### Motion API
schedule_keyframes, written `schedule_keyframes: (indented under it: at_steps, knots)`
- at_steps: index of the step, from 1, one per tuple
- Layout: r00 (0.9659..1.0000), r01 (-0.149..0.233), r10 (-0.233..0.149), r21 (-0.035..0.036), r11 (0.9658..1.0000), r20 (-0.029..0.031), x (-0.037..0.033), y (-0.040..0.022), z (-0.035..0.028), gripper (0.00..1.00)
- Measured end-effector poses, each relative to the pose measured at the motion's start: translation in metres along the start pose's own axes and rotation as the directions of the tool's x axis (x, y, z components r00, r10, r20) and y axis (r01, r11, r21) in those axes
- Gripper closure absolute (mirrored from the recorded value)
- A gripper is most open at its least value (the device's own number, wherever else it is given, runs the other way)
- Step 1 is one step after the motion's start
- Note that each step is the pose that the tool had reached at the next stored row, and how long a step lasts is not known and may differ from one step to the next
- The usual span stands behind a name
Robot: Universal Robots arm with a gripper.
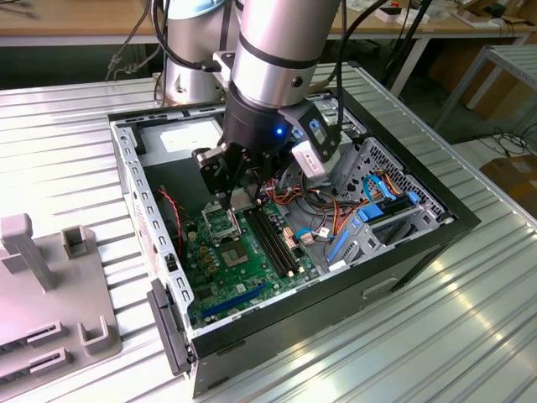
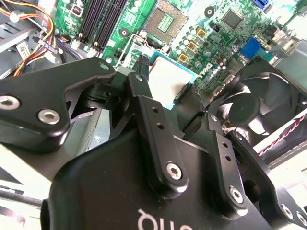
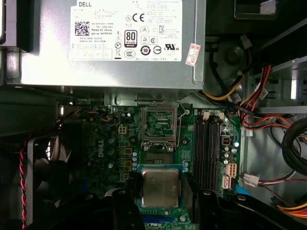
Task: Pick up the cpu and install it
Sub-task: 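Place the cpu into insertion slot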
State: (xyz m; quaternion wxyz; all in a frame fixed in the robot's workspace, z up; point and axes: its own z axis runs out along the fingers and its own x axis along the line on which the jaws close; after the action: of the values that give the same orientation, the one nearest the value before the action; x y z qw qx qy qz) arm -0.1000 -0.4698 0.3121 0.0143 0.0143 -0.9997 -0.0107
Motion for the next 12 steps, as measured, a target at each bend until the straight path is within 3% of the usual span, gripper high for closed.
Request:
schedule_keyframes:
  at_steps: [12]
  knots:
    - [1.0,0.0,0.0,-0.0001,1.0,0.0,-0.0001,-0.0001,0.0038,0.53]
